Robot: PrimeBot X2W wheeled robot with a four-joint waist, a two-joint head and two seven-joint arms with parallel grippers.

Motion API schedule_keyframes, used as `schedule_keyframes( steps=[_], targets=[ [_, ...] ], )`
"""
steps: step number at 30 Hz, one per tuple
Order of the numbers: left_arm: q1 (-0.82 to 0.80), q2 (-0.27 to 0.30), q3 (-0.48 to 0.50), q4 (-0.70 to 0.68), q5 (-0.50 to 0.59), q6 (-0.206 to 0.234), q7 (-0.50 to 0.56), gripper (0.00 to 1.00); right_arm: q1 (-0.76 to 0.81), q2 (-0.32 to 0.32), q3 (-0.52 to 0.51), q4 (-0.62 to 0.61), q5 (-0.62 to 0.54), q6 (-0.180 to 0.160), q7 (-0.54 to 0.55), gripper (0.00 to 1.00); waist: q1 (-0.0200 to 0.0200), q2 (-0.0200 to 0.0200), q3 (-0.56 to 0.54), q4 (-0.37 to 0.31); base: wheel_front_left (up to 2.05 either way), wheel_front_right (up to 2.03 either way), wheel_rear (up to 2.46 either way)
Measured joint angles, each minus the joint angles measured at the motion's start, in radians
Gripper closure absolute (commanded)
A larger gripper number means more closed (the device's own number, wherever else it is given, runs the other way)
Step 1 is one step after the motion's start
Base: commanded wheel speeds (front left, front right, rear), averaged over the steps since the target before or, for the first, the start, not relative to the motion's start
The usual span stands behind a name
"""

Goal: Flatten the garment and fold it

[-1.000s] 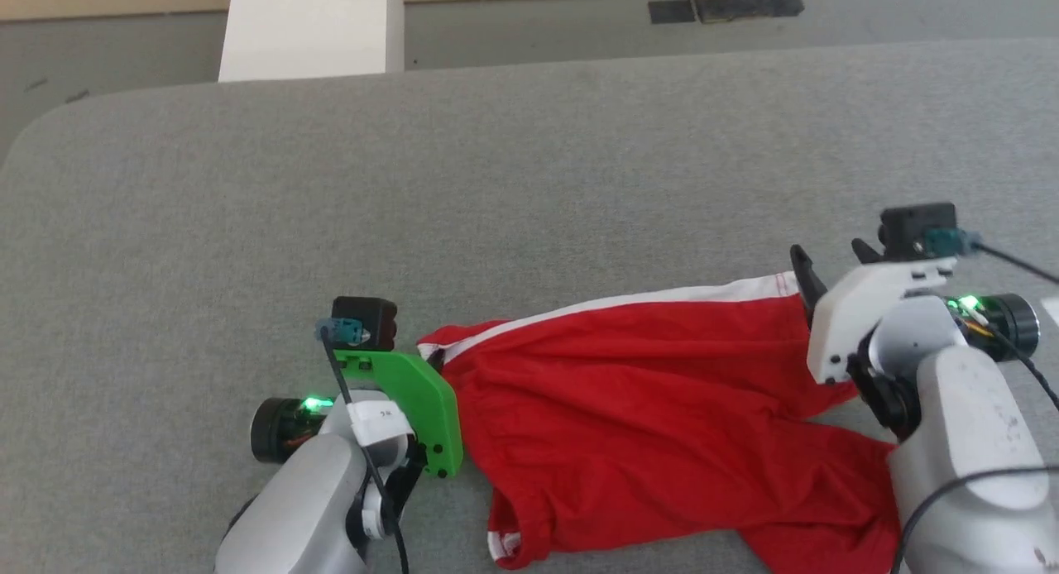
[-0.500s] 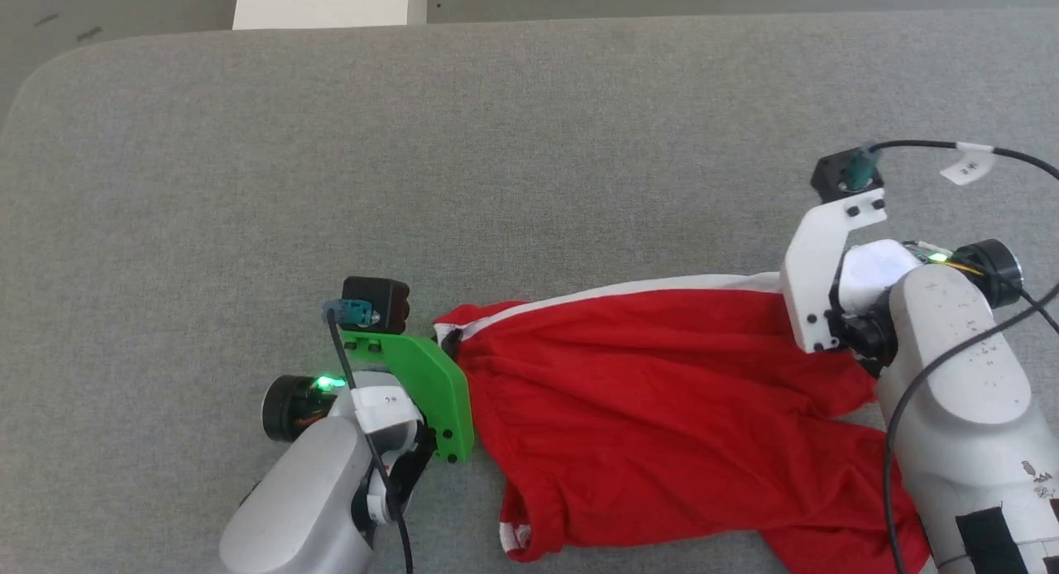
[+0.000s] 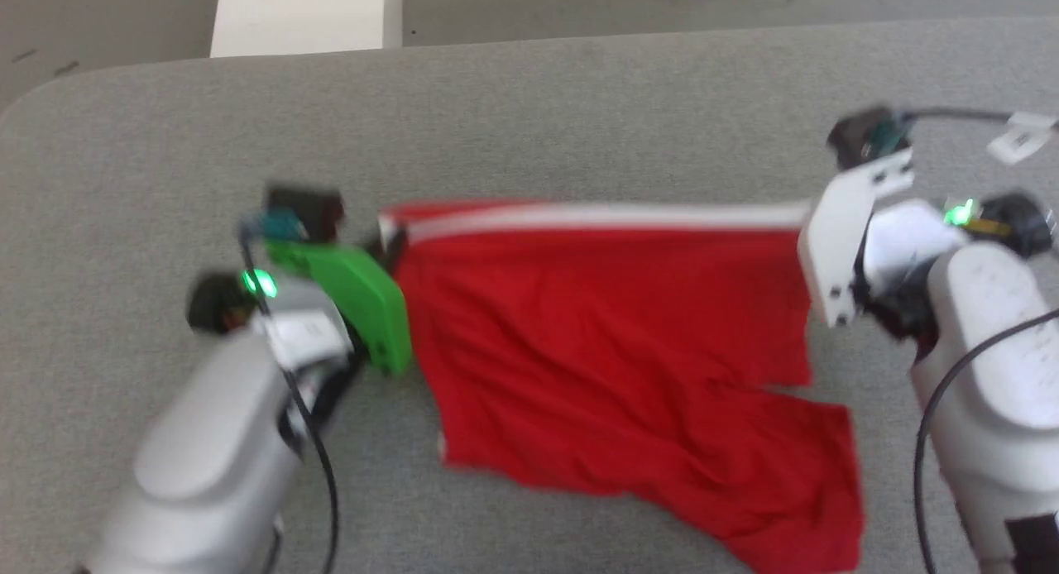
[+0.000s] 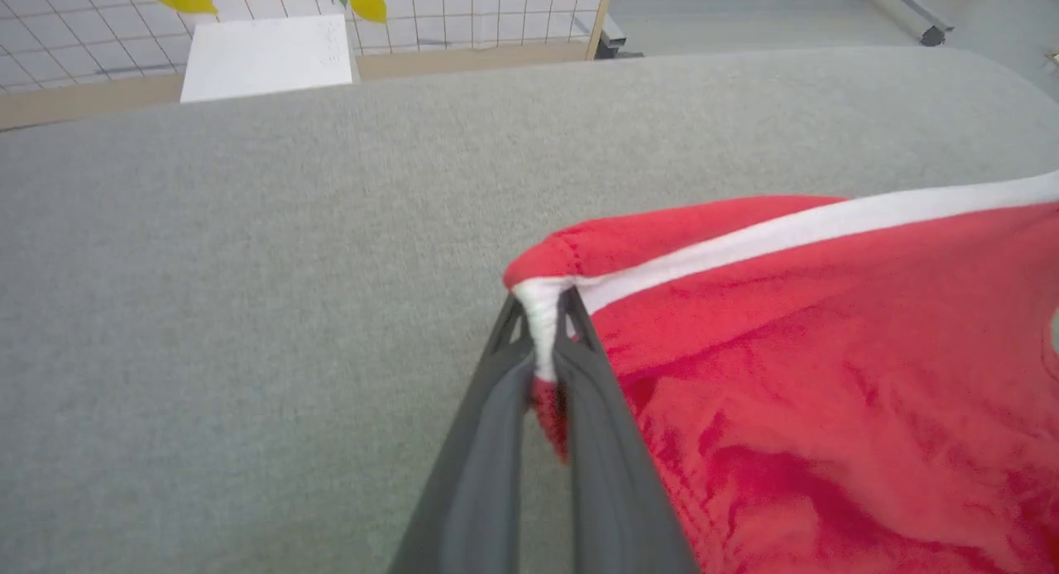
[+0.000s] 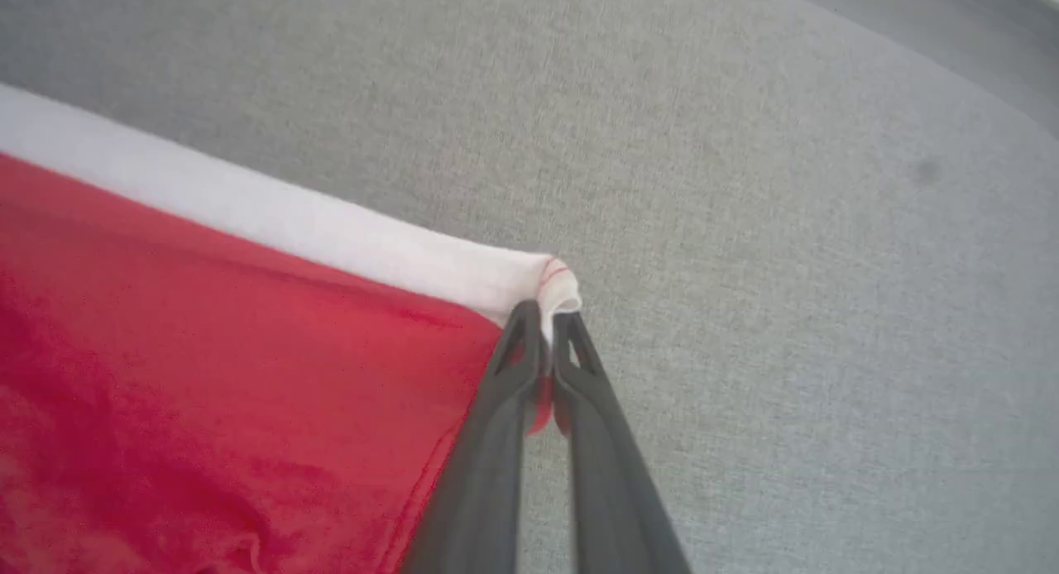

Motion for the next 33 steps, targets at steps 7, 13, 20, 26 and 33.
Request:
schedule_keyframes(
  steps=[7, 13, 20, 26, 33],
  targets=[
    [-0.240, 0.021, 0.094, 0.006, -0.022, -0.046, -0.033, 1.00, -0.202, -0.012, -0.018, -0.047, -0.010, 0.000, -0.114, 1.00, 0.0001, 0.0000, 0.051, -0.016, 0.00, 0.00, 0.00],
    [-0.472, 0.009, 0.176, 0.047, -0.018, -0.049, -0.146, 1.00, -0.416, 0.018, -0.059, -0.030, -0.060, 0.001, -0.263, 1.00, 0.0001, 0.0000, 0.114, -0.029, 0.00, 0.00, 0.00],
    [-0.671, -0.009, 0.237, 0.081, 0.009, -0.041, -0.320, 1.00, -0.606, 0.071, -0.128, -0.026, -0.156, 0.001, -0.478, 1.00, 0.0002, 0.0000, 0.180, -0.037, 0.00, 0.00, 0.00],
    [-0.704, -0.014, 0.239, 0.144, 0.026, -0.072, -0.391, 1.00, -0.637, 0.097, -0.151, 0.002, -0.203, 0.001, -0.571, 1.00, 0.0003, 0.0000, 0.203, -0.030, 0.00, 0.00, 0.00],
    [-0.491, -0.032, 0.171, 0.241, -0.003, -0.132, -0.366, 1.00, -0.433, 0.084, -0.080, 0.076, -0.165, 0.001, -0.576, 1.00, 0.0003, 0.0000, 0.175, -0.020, 0.00, 0.00, 0.00]
  ],
)
